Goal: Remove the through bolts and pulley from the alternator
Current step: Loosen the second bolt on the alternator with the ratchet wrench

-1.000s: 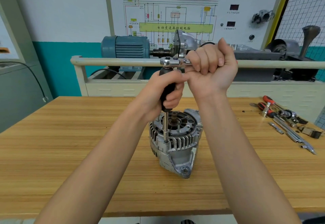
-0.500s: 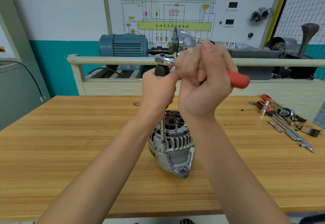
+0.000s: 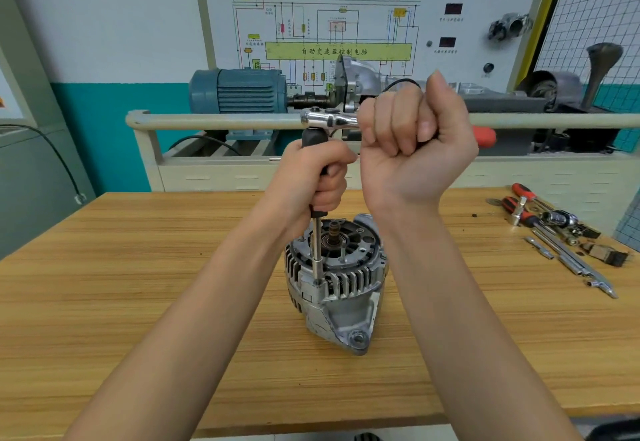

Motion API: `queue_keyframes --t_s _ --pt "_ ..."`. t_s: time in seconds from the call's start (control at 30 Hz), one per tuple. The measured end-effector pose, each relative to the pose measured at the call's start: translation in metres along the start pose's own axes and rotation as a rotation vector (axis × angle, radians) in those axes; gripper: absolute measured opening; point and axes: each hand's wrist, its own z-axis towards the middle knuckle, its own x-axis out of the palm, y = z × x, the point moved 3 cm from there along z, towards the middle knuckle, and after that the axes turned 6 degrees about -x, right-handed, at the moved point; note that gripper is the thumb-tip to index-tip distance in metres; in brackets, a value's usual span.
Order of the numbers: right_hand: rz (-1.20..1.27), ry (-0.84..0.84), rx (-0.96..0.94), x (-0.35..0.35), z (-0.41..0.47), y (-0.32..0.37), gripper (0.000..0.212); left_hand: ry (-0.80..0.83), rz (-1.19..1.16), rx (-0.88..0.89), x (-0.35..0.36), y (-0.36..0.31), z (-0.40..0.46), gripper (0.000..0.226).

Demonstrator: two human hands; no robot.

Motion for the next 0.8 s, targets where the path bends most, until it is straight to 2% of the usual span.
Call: queue_keyframes --t_s 0.2,0.3,0.37,0.43,0.53,0.6,0.7,0.8 --pt "-0.35 0.14 -0.331 0.018 -0.024 -0.007 0.036 -0.382 0.007 0.149 0.005 0.0 -0.005 0.034" --pt "-0.396 0.159 -0.361 0.022 -0.027 -0.009 0.034 -0.443 0.015 0.182 0.004 0.001 -0.007 0.033" --pt "-0.28 0.159 -0.271 0.019 -0.019 -0.008 0.041 -0.379 0.022 0.16 0.002 0.003 -0.007 0.039" --pt "-0.13 0.129 -0.1 0.014 -0.007 -0.005 0.047 -0.25 0.006 0.122 -0.001 0.001 -0.008 0.038" --pt "0.087 -0.042 0.156 0.0 0.008 -0.005 0.051 -0.045 0.006 0.079 -0.005 -0.003 -0.008 0.031" --pt "0.242 -0.149 0.253 -0.009 0.014 -0.006 0.05 0.077 -0.006 0.053 -0.004 -0.005 -0.009 0.031" --pt "0.338 -0.202 0.272 -0.014 0.015 -0.007 0.048 0.164 -0.032 0.006 -0.001 -0.004 -0.007 0.034" --pt "0.225 -0.131 0.169 -0.01 0.009 -0.002 0.048 0.116 -0.034 -0.015 -0.001 -0.001 -0.004 0.037"
